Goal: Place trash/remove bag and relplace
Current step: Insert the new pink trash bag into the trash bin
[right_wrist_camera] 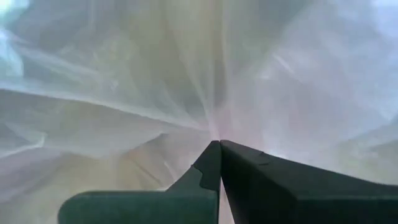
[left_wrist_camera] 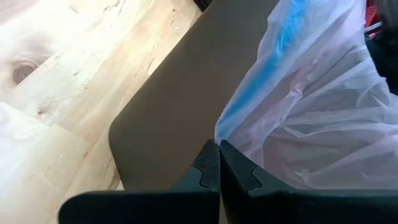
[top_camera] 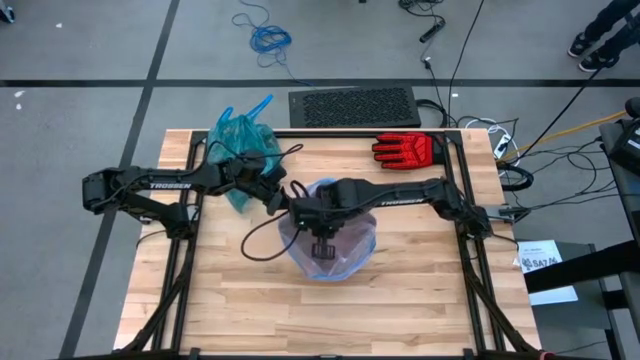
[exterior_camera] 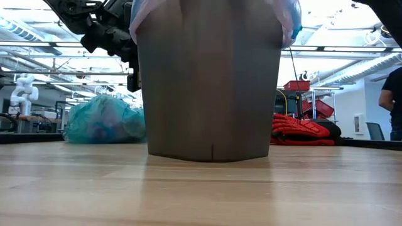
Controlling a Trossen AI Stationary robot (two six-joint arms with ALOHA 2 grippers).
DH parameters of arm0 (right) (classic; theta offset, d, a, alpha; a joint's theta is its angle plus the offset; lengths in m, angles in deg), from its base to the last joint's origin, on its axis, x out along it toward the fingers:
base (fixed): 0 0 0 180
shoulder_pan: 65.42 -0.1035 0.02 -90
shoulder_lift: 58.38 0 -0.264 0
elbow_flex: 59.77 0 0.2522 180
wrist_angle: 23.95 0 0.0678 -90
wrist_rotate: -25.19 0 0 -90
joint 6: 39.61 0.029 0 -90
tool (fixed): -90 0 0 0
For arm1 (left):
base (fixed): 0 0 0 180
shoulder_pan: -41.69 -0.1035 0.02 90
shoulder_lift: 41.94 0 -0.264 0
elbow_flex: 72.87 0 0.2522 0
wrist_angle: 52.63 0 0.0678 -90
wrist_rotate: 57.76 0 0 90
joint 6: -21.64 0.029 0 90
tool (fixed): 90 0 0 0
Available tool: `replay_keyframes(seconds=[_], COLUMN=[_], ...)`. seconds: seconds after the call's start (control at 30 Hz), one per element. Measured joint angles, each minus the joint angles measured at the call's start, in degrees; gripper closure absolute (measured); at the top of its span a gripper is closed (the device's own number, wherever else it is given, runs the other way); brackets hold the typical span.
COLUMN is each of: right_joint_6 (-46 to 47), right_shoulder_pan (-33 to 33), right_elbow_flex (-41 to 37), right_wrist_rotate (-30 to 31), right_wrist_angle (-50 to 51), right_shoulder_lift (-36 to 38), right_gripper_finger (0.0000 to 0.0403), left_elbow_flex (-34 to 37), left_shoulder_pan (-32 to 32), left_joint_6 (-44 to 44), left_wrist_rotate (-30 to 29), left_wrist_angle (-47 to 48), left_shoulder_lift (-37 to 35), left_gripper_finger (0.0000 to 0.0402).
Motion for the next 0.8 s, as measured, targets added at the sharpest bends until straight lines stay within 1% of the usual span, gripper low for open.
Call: replay_keyframes(seconds=[0.13, 0.3, 0.33, 0.47, 0.6, 0.73, 0.8], right_joint_6=[1.66, 0.66, 0.61, -0.03, 0.98, 3.88, 5.41], right_shoulder_pan=[0.72, 1.96, 2.14, 1.91, 1.13, 1.07, 1.14], right_elbow_flex=[-0.1, -1.59, -2.11, -3.01, -2.21, 0.28, 0.2], right_wrist_rotate=[-0.08, -0.41, -1.69, -0.98, -1.24, -1.25, -1.14], right_wrist_angle=[0.45, -0.7, -0.56, -0.66, -0.89, 0.06, -0.82], right_shoulder_lift=[0.28, -3.02, -3.61, -4.62, -3.32, -0.29, 1.63], right_gripper_finger=[0.0403, 0.0403, 0.0403, 0.0403, 0.0403, 0.0403, 0.0403], left_elbow_flex=[0.02, 0.02, 0.02, 0.02, 0.02, 0.02, 0.02], left_shoulder_pan=[0.0, -0.01, -0.02, -0.02, 0.0, 0.0, 0.0], left_joint_6=[1.17, 2.87, 2.94, 2.94, 2.95, 3.0, 3.03], left_wrist_rotate=[-0.84, -2.15, -2.28, -2.33, -2.38, -2.6, -2.62], left_wrist_angle=[1.26, 4.21, 4.5, 4.1, 4.45, 4.5, 4.4], left_shoulder_lift=[0.02, 0.02, 0.02, 0.02, 0.02, 0.02, 0.02], left_gripper_finger=[0.0402, 0.0402, 0.0402, 0.0402, 0.0402, 0.0402, 0.0402])
